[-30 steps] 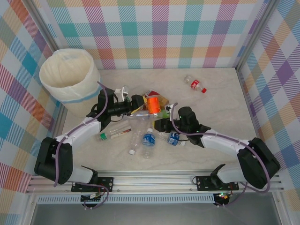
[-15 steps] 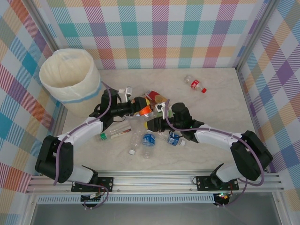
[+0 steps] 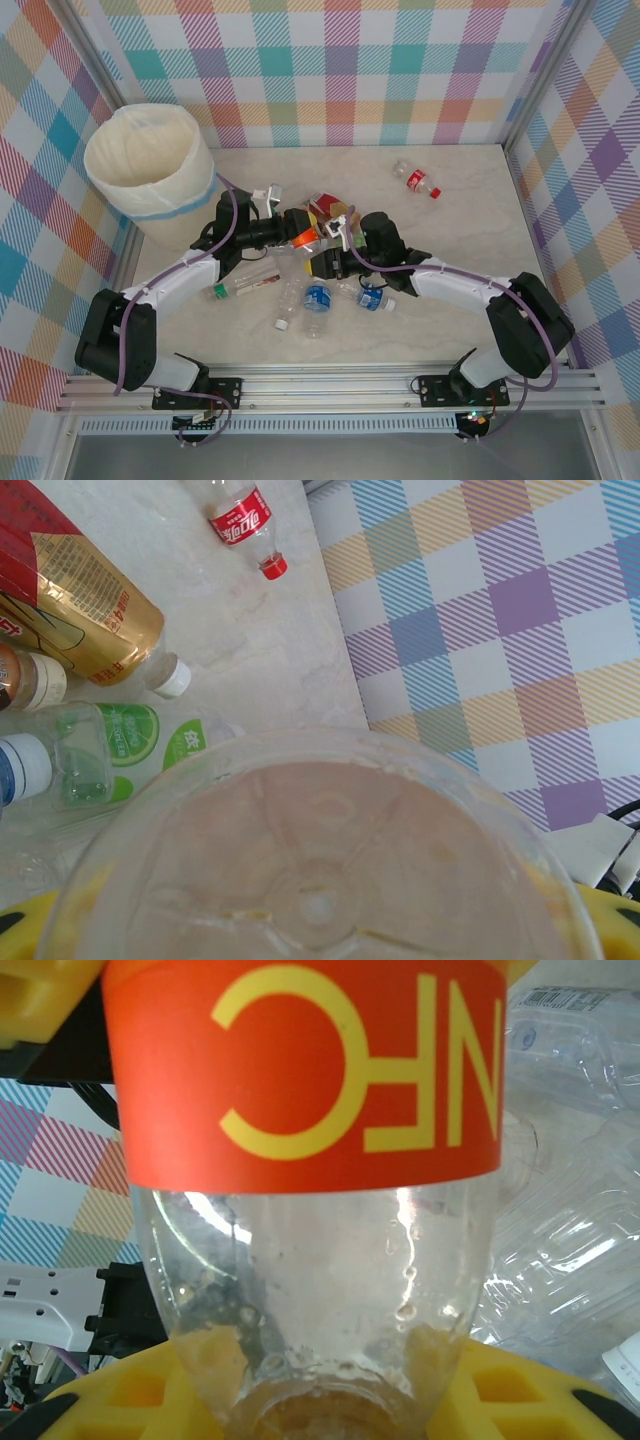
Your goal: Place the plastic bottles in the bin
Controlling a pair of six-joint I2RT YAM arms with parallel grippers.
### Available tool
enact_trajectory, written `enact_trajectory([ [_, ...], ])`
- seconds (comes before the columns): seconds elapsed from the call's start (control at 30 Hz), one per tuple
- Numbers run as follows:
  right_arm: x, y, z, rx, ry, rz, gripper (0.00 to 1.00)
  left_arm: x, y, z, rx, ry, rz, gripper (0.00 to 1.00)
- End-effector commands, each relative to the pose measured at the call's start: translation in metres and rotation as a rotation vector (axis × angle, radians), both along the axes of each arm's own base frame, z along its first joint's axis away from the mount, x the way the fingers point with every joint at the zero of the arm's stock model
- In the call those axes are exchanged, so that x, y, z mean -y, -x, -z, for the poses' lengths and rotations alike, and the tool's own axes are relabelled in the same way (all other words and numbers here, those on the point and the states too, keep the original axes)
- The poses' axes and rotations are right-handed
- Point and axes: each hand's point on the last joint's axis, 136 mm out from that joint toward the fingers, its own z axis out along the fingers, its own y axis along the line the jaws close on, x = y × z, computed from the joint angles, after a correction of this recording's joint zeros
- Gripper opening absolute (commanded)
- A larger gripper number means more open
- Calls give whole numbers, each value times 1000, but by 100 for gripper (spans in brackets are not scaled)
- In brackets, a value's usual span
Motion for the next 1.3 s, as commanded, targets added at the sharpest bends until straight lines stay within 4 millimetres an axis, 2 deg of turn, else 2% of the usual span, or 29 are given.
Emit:
enact_trajectory([
  [0.0, -1, -4, -22, 73, -13, 13, 46, 0, -1, -6, 45, -26, -13, 47],
  [0.13, 12, -9, -23, 124, 19, 82, 63, -2, -3, -1, 14, -60, -25, 45],
  [0.33, 37, -17, -25, 201, 94, 211, 80, -9, -8, 2, 16, -102, -69, 43],
  [0.4, 47, -20, -26, 223, 119, 254, 91, -13, -11, 2, 26, -126, -90, 43],
  [0.43, 53, -22, -26, 238, 134, 287, 100, -15, -11, 0, 34, -136, -101, 43],
  [0.7, 110, -43, -17, 312, 263, 585, 100, -35, -16, -23, 122, -227, -181, 38],
  [0.83, 142, -51, -7, 293, 310, 767, 100, -44, -19, -42, 164, -235, -212, 39],
  [0.9, 151, -50, -4, 295, 317, 806, 100, -52, -22, -54, 189, -241, -241, 36],
  [1.0, 159, -49, -1, 297, 346, 829, 100, -71, -29, -87, 249, -260, -307, 32],
  [1.07, 163, -50, -1, 302, 361, 849, 100, -81, -37, -116, 303, -274, -351, 1],
  [1.13, 166, -53, -1, 311, 369, 870, 100, -91, -44, -138, 342, -314, -399, 0],
  [1.27, 168, -60, -10, 344, 358, 901, 100, -120, -64, -163, 372, -426, -518, 0],
])
